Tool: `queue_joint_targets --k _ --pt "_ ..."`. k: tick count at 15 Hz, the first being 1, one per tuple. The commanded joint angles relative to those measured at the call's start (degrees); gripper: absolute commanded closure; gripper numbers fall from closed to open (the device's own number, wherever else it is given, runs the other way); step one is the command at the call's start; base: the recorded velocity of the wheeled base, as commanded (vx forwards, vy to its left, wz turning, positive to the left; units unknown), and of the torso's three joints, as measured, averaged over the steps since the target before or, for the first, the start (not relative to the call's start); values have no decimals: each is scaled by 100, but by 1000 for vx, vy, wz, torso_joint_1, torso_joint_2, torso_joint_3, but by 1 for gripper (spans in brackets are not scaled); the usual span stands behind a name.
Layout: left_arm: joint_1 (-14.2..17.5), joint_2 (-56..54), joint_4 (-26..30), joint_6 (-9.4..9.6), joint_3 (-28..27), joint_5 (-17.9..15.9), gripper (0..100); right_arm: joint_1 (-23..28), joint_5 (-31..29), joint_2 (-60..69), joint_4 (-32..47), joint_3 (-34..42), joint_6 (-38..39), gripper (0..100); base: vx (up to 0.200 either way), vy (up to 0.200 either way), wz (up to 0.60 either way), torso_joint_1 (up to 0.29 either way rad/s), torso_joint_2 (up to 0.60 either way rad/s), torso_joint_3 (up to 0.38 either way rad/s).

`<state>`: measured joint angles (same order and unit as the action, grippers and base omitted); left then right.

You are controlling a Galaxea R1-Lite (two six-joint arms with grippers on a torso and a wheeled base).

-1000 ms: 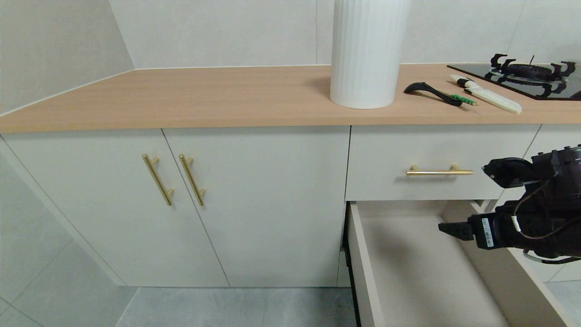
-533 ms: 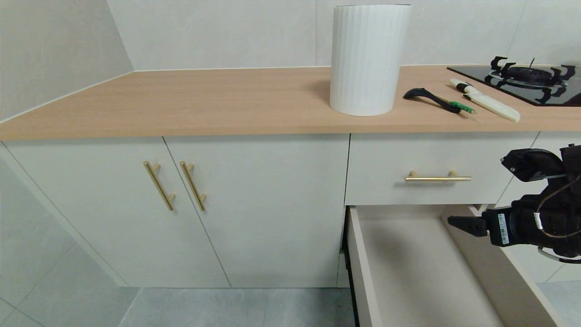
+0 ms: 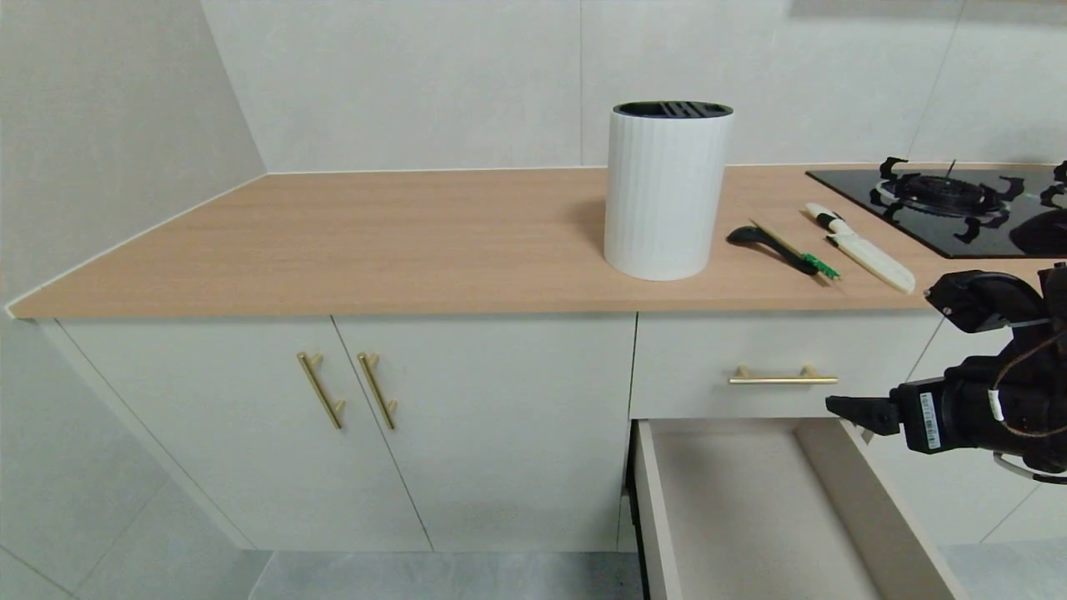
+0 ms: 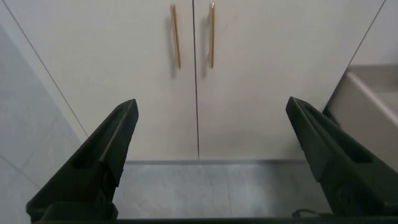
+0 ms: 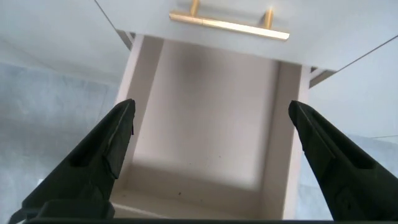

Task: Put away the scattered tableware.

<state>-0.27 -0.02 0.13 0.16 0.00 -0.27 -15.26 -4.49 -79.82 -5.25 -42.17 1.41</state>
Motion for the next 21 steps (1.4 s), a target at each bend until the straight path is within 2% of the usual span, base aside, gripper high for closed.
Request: queue_joint_targets --k 1,9,12,13,15,18,21 --pt "0 2 -5 2 0 0 0 -3 0 -7 -2 7 -1 0 0 0 0 183 -466 -276" --pt "0 2 -5 2 0 0 0 -3 9 -7 -11 7 -1 0 0 0 0 209 -486 -282" --pt "0 2 -5 2 0 0 0 -3 9 -60 -107 -37 -54 0 0 0 0 79 -177 -98" --pt "0 2 -5 2 0 0 0 -3 9 -332 -547 -125 -97 0 0 0 0 27 -51 -32" --pt "0 2 -5 2 0 0 0 15 -8 -824 -793 -565 -177 0 0 0 0 0 0 0" --pt "0 2 -5 2 0 0 0 32 -8 -1439 -811 -1347 -133 0 0 0 0 0 0 0" --pt "0 2 -5 2 0 0 0 164 -70 -1879 -1443 -1303 -133 0 0 0 0 0 0 0"
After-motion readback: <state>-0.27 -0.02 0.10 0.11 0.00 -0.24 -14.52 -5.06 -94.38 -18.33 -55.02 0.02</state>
